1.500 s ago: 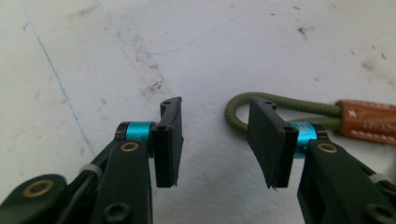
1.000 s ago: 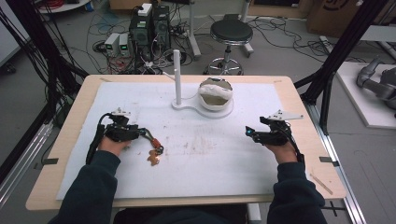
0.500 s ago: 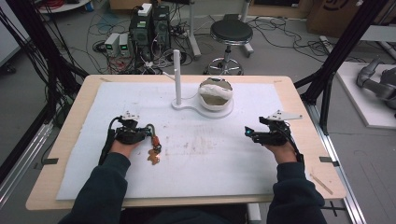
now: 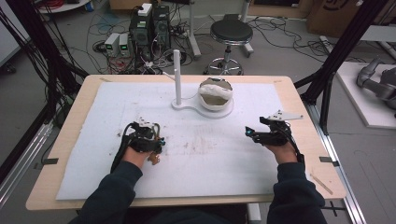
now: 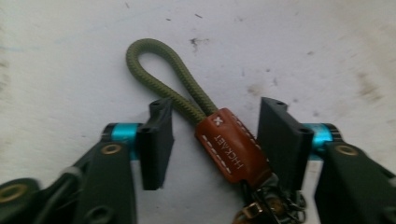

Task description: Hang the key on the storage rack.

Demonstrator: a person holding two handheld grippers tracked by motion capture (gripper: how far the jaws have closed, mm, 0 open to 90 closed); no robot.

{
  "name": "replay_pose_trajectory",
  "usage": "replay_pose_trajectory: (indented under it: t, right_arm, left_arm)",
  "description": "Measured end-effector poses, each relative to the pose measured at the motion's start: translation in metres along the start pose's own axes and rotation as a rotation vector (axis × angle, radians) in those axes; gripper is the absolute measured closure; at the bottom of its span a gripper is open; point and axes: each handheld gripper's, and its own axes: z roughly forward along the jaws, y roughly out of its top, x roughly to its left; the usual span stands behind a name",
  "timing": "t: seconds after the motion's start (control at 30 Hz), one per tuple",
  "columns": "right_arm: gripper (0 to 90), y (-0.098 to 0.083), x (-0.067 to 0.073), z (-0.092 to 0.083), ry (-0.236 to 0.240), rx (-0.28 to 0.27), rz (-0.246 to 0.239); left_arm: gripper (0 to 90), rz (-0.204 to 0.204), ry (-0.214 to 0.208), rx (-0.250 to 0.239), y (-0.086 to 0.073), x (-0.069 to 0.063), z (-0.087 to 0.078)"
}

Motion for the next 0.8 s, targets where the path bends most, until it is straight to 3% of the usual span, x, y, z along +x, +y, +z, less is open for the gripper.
replay_pose_trajectory:
  t: [0.1,0.33,0.43,0.63,0.8]
  right_arm:
    - [21.6,0.0,-0.001,0.0,0.001,0.002,0.0]
    - [21.6,-0.001,-0.002,-0.001,0.001,-0.004,0.004]
    - [21.6,-0.001,-0.002,-0.002,-0.001,-0.005,0.008]
    - [21.6,-0.001,-0.003,-0.003,0.002,-0.021,0.008]
    - [21.6,0.0,-0.002,-0.003,-0.001,-0.024,0.003]
  left_arm:
    - [64.7,0.025,-0.032,-0.015,0.0,0.001,0.0]
    - [70.2,-0.014,-0.086,-0.053,-0.001,0.01,-0.002]
    - [70.7,-0.051,-0.123,-0.126,0.001,0.016,-0.009]
    - [71.0,-0.094,-0.221,-0.371,0.014,0.032,-0.041]
    - [71.1,-0.083,-0.288,-0.501,0.035,0.04,-0.063]
